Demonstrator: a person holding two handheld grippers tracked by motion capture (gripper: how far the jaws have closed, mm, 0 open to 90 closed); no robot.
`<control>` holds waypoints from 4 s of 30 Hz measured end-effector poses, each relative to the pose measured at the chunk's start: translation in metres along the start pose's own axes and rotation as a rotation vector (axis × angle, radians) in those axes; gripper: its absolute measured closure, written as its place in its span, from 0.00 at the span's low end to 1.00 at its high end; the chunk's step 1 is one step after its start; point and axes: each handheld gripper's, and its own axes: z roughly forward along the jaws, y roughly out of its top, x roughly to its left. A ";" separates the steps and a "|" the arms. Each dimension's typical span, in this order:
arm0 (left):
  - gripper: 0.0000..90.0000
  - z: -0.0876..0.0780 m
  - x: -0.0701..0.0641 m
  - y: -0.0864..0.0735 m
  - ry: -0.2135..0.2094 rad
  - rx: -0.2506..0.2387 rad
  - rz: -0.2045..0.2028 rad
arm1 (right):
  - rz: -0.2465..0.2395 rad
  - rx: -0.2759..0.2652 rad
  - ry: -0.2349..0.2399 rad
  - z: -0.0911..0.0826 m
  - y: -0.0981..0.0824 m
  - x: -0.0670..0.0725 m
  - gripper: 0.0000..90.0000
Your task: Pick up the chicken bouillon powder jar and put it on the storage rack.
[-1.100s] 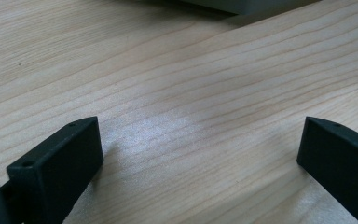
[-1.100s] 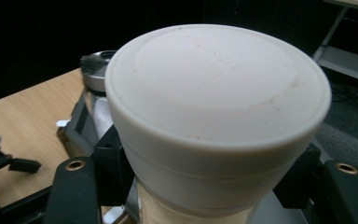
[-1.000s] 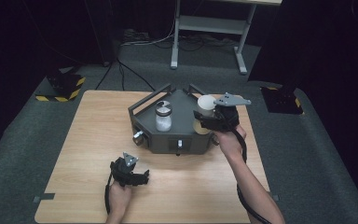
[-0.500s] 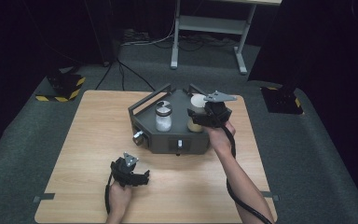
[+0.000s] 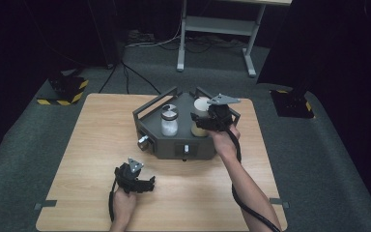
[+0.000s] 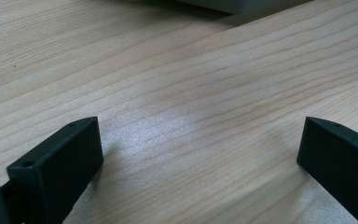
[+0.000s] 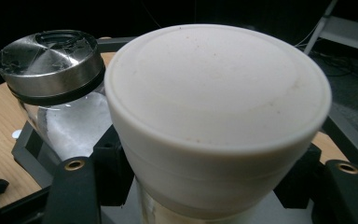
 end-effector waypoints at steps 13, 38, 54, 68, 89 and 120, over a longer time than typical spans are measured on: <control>0.00 0.000 0.000 0.000 0.000 0.000 0.000 | 0.005 -0.012 0.015 0.000 -0.004 -0.005 0.39; 0.00 0.000 0.000 0.000 0.000 0.000 0.000 | -0.003 -0.025 0.016 -0.001 -0.004 0.003 0.17; 0.00 0.000 -0.001 0.000 0.004 0.001 -0.002 | -0.021 -0.056 0.039 -0.013 -0.020 -0.002 0.14; 0.00 0.001 -0.002 0.001 0.011 -0.001 -0.012 | -0.019 -0.078 0.032 -0.034 -0.036 -0.009 0.14; 0.00 0.001 -0.005 0.000 0.038 -0.003 -0.034 | -0.008 -0.093 -0.001 -0.063 -0.069 -0.017 0.15; 0.00 0.001 -0.003 0.001 0.035 0.000 -0.034 | 0.044 -0.065 -0.034 -0.083 -0.127 -0.021 0.15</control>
